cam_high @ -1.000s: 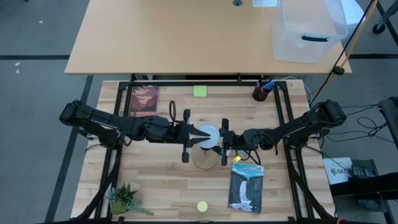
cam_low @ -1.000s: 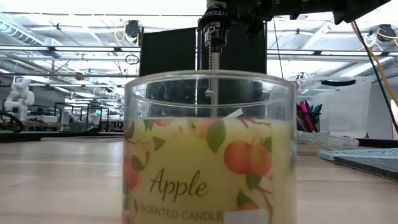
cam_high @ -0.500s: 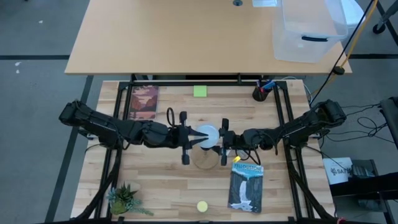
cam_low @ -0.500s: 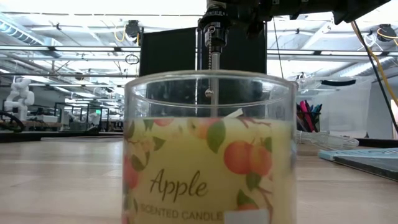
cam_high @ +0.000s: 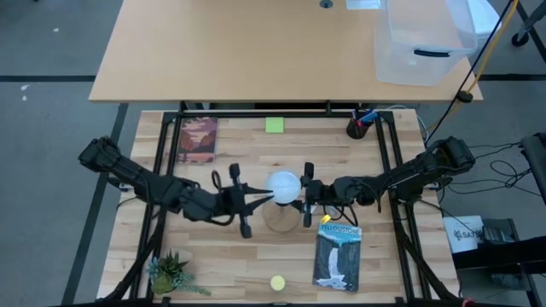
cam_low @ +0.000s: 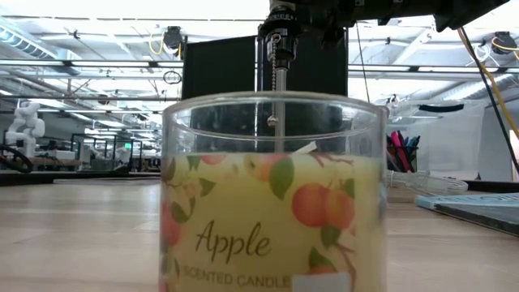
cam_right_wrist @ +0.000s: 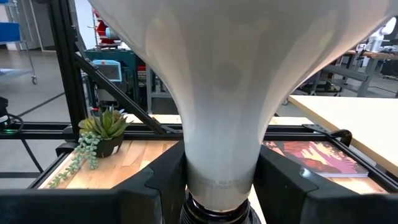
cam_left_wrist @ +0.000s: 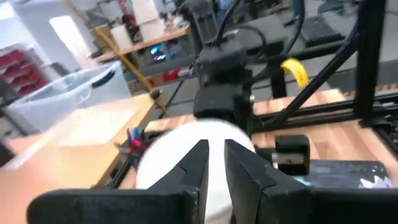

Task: Screw lightbulb
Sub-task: Insert the white lightbulb into the brown lamp

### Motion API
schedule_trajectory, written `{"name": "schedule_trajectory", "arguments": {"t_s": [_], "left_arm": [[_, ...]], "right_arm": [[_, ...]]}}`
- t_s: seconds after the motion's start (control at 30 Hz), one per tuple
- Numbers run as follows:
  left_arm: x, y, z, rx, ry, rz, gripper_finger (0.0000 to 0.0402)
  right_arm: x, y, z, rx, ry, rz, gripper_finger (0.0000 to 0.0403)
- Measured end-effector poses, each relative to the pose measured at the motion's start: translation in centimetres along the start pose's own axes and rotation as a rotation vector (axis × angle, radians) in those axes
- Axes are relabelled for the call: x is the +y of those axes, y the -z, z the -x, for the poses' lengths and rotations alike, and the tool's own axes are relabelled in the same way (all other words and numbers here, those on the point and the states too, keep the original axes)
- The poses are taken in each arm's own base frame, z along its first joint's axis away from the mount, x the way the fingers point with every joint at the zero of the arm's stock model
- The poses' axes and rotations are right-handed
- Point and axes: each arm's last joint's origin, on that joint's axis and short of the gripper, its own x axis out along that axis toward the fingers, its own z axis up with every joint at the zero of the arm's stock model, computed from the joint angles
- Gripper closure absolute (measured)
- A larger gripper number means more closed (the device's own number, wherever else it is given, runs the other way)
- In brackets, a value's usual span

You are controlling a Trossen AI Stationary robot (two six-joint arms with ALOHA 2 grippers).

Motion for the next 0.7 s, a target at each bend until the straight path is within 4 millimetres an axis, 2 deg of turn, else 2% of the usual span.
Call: {"name": "schedule_trajectory", "arguments": {"t_s": [0.1, 0.37, 0.7], "left_arm": [[-0.7, 0.5, -0.3, 0.034, -0.059, -0.012, 0.0344], [-2.0, 0.8, -0.2, 0.038, -0.049, -0.008, 0.0344], [-2.1, 1.6, 0.1, 0.109, -0.105, -0.063, 0.0344]], "right_arm": [[0.0, 0.0, 0.0, 0.0, 0.0, 0.001, 0.0243], [0.0, 0.0, 0.0, 0.001, -0.004, 0.003, 0.0243], [0.2, 0.0, 0.1, 0.0, -0.002, -0.002, 0.0243]]}}
